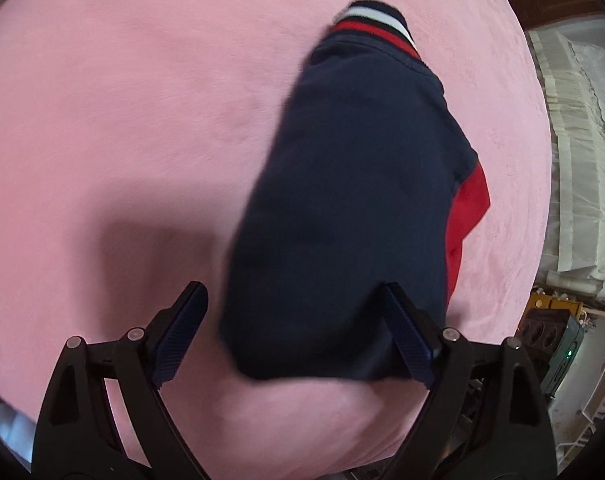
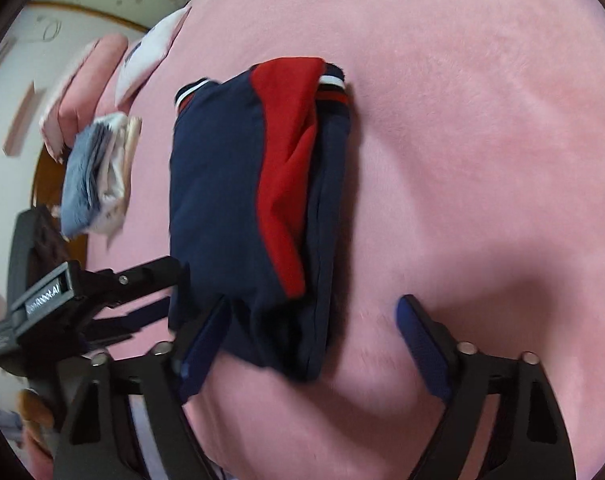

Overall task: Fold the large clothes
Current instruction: 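Grasp the folded navy bundle with both grippers and lift it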

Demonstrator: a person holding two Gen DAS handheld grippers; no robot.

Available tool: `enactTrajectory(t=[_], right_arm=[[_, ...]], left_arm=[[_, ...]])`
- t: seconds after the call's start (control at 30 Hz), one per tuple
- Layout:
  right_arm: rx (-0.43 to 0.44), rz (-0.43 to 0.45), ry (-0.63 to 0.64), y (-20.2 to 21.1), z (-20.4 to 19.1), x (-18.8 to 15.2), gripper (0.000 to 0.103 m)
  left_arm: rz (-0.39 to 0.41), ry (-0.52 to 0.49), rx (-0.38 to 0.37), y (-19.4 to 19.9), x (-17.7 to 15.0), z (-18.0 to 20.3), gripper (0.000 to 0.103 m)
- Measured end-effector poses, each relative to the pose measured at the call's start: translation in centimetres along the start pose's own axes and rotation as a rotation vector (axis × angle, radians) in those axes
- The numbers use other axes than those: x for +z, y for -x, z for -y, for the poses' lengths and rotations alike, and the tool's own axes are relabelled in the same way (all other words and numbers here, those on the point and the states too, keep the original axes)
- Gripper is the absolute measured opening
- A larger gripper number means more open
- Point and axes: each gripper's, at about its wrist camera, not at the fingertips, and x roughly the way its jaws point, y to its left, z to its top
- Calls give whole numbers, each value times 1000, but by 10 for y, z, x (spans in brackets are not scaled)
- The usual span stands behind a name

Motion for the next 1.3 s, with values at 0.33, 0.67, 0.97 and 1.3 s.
enactTrajectory(t=[0.33, 0.67, 0.97, 1.3], right_arm=[[153, 4, -75, -19, 5, 27, 47], [40, 66, 4, 1, -54, 18, 27], [104, 73, 15, 6, -180, -5, 25], [351, 117, 232, -65, -446, -2, 25]], left_arm=[[-65, -3, -115, -28, 31, 1, 86], [-45, -26, -239, 13, 33, -16, 46], [47, -44, -303, 140, 52, -99, 44], [383, -57, -119, 375, 131, -244, 44]])
